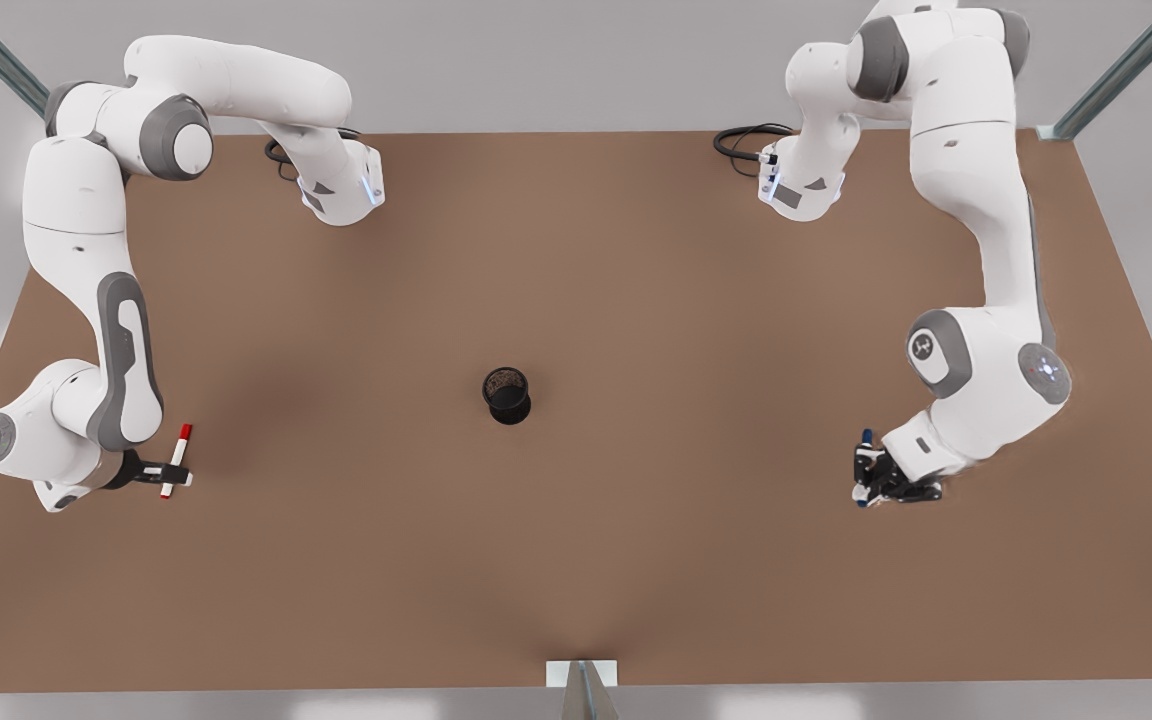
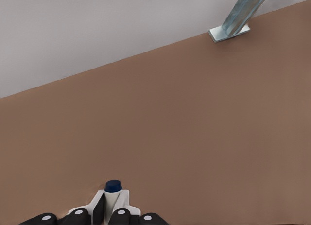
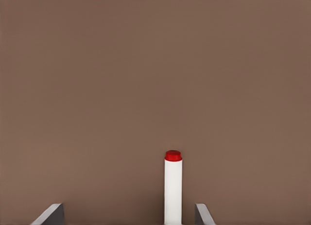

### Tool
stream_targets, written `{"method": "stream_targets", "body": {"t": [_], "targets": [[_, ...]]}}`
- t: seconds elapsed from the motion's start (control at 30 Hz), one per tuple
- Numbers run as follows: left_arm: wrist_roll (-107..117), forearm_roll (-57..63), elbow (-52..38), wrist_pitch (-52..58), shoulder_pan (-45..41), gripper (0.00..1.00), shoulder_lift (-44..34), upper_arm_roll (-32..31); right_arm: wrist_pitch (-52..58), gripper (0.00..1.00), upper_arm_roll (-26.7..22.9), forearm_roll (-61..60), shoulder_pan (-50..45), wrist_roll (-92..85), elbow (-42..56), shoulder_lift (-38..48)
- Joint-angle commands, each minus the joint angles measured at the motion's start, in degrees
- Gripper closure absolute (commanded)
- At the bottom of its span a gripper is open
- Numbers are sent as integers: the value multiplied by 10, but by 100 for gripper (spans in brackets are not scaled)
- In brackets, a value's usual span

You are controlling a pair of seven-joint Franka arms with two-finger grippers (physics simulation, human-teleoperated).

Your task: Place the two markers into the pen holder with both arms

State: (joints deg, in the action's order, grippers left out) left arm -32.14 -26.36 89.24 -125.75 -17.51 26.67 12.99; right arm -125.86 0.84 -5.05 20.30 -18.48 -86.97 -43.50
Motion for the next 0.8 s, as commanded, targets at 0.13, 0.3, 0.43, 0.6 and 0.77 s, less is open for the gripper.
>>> {"method": "stream_targets", "body": {"t": [0.13,0.3,0.43,0.6,0.77], "targets": [[238,-202,-16,33,-136,79,-7,-39,-1,0,-3,41,-14,-24,-9,1],[-143,-315,-63,-32,-176,79,8,-93,0,0,-4,56,-18,4,-14,-6],[-443,-424,-95,-62,-176,79,44,-122,18,0,-3,64,-12,2,-21,-7],[-530,-483,-115,-123,-176,79,77,-177,20,1,-1,61,14,-11,-15,-9],[-612,-520,-134,-165,-176,79,109,-205,20,19,0,63,5,-14,-16,-11]]}}
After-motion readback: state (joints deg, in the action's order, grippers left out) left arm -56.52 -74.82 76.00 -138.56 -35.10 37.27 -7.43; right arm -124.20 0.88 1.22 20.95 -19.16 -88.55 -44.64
